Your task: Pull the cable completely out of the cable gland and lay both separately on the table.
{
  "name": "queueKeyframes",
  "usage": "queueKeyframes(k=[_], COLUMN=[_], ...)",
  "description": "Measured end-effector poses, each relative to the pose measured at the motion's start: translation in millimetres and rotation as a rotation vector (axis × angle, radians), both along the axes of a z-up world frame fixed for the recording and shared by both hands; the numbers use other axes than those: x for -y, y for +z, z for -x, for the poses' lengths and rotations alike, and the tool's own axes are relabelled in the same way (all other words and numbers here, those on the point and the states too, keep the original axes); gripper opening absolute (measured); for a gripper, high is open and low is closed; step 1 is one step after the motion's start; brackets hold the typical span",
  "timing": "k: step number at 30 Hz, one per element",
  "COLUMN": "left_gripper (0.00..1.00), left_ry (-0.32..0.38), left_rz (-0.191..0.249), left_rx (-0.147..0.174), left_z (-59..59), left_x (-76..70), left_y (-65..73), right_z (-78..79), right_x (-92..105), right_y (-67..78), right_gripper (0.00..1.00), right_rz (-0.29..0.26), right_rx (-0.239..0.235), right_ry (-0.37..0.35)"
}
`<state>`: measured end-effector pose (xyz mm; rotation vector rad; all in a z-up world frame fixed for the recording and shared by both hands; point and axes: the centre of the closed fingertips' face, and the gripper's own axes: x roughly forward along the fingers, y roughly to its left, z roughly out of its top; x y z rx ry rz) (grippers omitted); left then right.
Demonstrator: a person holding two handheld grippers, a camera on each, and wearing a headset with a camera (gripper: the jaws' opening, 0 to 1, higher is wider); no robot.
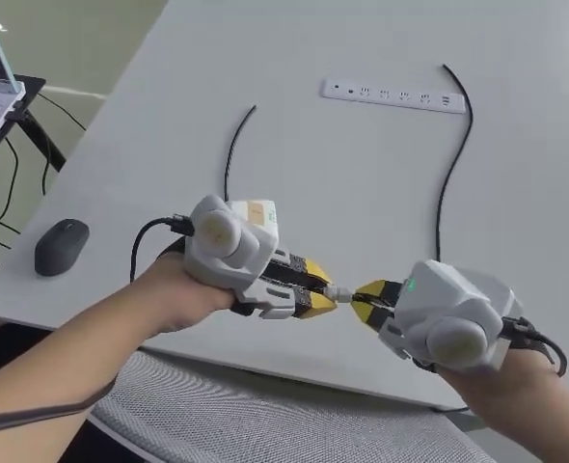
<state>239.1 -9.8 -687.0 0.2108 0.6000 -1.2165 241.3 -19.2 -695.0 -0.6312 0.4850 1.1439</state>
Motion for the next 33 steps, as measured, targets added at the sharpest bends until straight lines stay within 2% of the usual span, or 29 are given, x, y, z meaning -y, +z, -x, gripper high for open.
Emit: queueKeyframes(k=[11, 17, 33], left_gripper=[0.15, 0.15, 0.15], left_ry=[0.009, 0.014, 0.031], left_rz=[0.002, 0.001, 0.011], left_rx=[0.009, 0.008, -0.011], left_z=[-1.2, -3.1, -3.0], left_x=[0.2, 1.3, -2.9], left_y=[1.5, 1.4, 4.2], right_z=[-2.8, -5.7, -14.3], right_x=[3.9, 7.9, 28.7], right_y=[-0.5, -2.4, -17.0], right_gripper=[0.0, 0.0, 0.0], right_rz=[-0.033, -0.028, -0.063], right_rx=[-0.025, -0.01, -0.079], right_ry=[-0.043, -0.06, -0.197])
